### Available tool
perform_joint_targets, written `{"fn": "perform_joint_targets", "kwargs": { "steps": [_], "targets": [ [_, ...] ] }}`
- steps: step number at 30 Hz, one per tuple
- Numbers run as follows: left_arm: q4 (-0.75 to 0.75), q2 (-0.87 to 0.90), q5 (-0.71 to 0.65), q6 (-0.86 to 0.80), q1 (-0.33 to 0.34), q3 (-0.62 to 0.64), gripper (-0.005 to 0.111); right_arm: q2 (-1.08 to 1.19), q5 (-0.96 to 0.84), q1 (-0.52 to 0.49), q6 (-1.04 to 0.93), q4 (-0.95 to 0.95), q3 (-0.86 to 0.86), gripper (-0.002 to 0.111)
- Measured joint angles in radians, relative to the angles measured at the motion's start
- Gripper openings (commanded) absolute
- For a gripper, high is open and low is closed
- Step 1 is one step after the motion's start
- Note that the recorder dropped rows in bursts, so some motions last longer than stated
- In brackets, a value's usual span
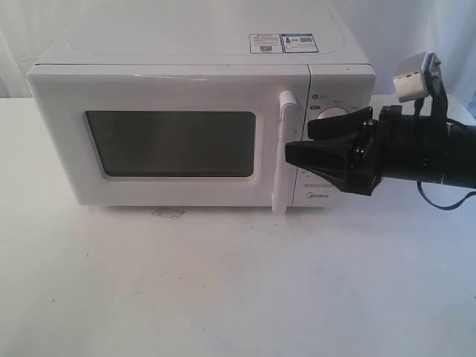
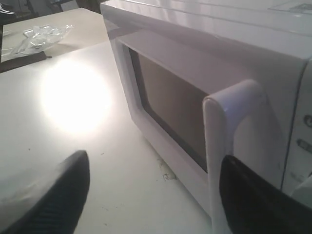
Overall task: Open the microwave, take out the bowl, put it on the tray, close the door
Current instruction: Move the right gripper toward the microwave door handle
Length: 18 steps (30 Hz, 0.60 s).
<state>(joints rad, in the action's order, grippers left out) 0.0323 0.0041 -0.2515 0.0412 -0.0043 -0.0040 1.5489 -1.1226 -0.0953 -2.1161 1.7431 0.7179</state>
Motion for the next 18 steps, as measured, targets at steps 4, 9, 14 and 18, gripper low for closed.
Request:
{"fn": "perform_joint_targets", "kwargs": {
  "steps": [4,9,14,18],
  "targets": [
    [0.000,0.000,0.000,0.000,0.000,0.000,0.000,0.000,-0.025,-0.015,0.000,0.000,0.009,0.069],
    [0.000,0.000,0.000,0.000,0.000,0.000,0.000,0.000,-0.027,-0.015,0.000,-0.007,0.011,0.069],
    [0.000,0.000,0.000,0.000,0.000,0.000,0.000,0.001,-0.036,-0.013,0.000,-0.073,0.035,0.069],
    [0.000,0.000,0.000,0.000,0.000,0.000,0.000,0.001,-0.014,0.020,0.000,-0.133,0.066,0.069]
  ]
}}
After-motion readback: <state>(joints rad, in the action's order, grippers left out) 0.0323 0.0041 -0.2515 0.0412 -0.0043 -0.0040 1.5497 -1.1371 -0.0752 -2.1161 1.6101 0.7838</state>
